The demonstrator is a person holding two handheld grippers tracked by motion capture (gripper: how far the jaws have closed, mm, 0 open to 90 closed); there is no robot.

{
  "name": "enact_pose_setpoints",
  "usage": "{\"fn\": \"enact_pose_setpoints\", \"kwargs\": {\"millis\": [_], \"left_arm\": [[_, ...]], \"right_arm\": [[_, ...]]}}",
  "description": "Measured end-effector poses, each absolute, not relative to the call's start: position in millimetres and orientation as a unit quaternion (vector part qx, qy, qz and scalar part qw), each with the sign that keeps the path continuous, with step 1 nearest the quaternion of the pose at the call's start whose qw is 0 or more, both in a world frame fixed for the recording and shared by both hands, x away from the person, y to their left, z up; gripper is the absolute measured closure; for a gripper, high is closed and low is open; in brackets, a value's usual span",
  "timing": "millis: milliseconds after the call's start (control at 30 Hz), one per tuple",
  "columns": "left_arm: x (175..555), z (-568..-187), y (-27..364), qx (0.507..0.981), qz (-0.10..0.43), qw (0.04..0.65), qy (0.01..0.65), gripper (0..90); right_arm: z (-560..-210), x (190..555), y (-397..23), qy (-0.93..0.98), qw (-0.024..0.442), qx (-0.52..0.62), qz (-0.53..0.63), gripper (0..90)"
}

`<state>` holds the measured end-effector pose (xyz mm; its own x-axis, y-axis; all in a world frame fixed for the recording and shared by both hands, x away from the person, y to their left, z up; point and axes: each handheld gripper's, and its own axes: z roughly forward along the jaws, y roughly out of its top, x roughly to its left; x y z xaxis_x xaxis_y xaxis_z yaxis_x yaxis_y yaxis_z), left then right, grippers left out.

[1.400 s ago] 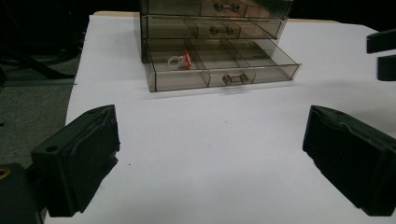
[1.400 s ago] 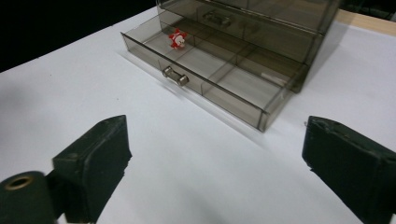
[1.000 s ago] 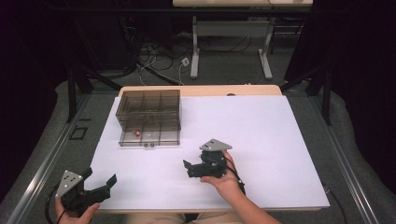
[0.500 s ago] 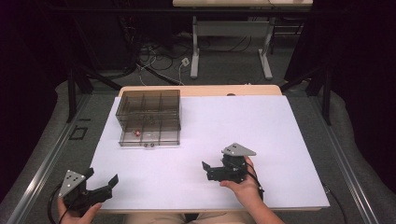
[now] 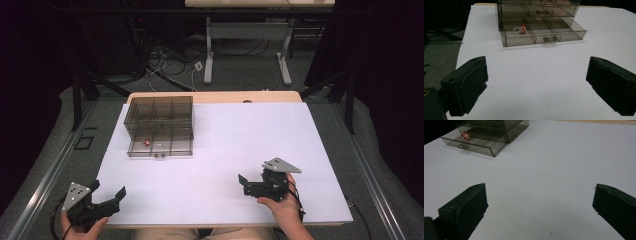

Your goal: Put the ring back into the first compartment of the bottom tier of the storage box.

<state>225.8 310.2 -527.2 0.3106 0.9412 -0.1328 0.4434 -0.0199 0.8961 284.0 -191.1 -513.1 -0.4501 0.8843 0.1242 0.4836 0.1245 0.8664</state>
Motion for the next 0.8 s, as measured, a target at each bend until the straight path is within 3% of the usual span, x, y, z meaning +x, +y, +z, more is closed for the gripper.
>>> {"fn": "enact_pose_setpoints", "kwargs": {"millis": [800], "left_arm": [[226.2, -527.5, 312.3, 0.662, 0.265, 0.465, 0.524, 4.2]], "right_arm": [[-527.0, 276.2, -241.2, 0.693, 0.243, 0.519, 0.437, 0.0]]}}
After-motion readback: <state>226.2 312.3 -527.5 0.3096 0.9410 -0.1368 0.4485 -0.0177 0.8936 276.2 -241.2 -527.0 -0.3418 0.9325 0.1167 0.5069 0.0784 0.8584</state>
